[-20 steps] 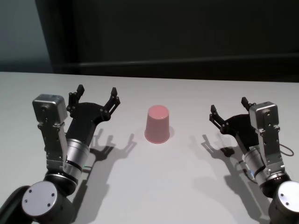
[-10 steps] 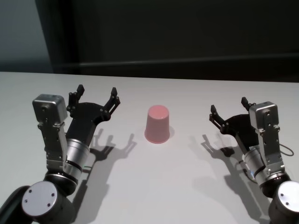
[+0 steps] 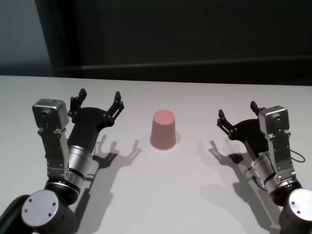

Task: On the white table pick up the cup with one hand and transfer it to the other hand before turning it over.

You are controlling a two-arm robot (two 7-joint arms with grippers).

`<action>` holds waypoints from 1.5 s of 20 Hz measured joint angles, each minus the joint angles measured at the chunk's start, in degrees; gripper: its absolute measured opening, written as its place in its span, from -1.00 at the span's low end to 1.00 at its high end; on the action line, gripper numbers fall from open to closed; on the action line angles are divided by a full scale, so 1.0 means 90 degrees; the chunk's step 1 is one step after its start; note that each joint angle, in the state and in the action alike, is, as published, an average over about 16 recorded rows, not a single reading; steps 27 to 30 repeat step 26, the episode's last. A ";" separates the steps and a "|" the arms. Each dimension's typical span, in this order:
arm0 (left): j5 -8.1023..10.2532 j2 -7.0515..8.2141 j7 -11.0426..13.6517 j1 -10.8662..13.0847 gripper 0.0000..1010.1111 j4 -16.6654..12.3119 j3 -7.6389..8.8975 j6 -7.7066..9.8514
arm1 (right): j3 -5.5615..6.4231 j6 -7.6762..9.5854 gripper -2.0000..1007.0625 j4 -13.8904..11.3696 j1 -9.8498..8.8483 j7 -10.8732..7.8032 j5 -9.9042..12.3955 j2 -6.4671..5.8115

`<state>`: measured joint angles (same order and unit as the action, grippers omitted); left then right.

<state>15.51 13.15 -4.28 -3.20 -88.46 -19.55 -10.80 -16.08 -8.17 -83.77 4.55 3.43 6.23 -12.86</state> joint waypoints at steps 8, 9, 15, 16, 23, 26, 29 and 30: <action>0.0000 0.0000 0.0000 0.0000 0.99 0.0000 0.0000 0.0000 | -0.0001 0.0001 0.99 0.0000 0.0001 0.0000 0.0001 0.0000; 0.0000 0.0000 0.0000 0.0000 0.99 0.0000 0.0000 0.0000 | -0.0001 0.0001 0.99 0.0000 0.0001 0.0000 0.0001 0.0000; 0.0000 0.0000 0.0000 0.0000 0.99 0.0000 0.0000 0.0000 | -0.0001 0.0001 0.99 0.0000 0.0001 0.0000 0.0001 -0.0001; 0.0000 0.0000 0.0000 0.0000 0.99 0.0000 0.0000 0.0000 | -0.0001 0.0001 0.99 0.0000 0.0002 0.0000 0.0001 -0.0001; 0.0000 0.0000 0.0000 0.0000 0.99 0.0000 0.0000 0.0000 | -0.0001 0.0001 0.99 0.0000 0.0002 0.0000 0.0001 -0.0001; 0.0000 0.0000 0.0000 0.0000 0.99 0.0000 0.0000 0.0000 | -0.0001 0.0001 0.99 0.0000 0.0002 0.0000 0.0001 -0.0001; 0.0000 0.0000 0.0000 0.0000 0.99 0.0000 0.0000 0.0000 | -0.0001 0.0001 0.99 0.0000 0.0002 0.0000 0.0001 -0.0001; 0.0000 0.0000 0.0000 0.0000 0.99 0.0000 0.0000 0.0000 | -0.0001 0.0001 0.99 0.0000 0.0002 0.0000 0.0001 -0.0001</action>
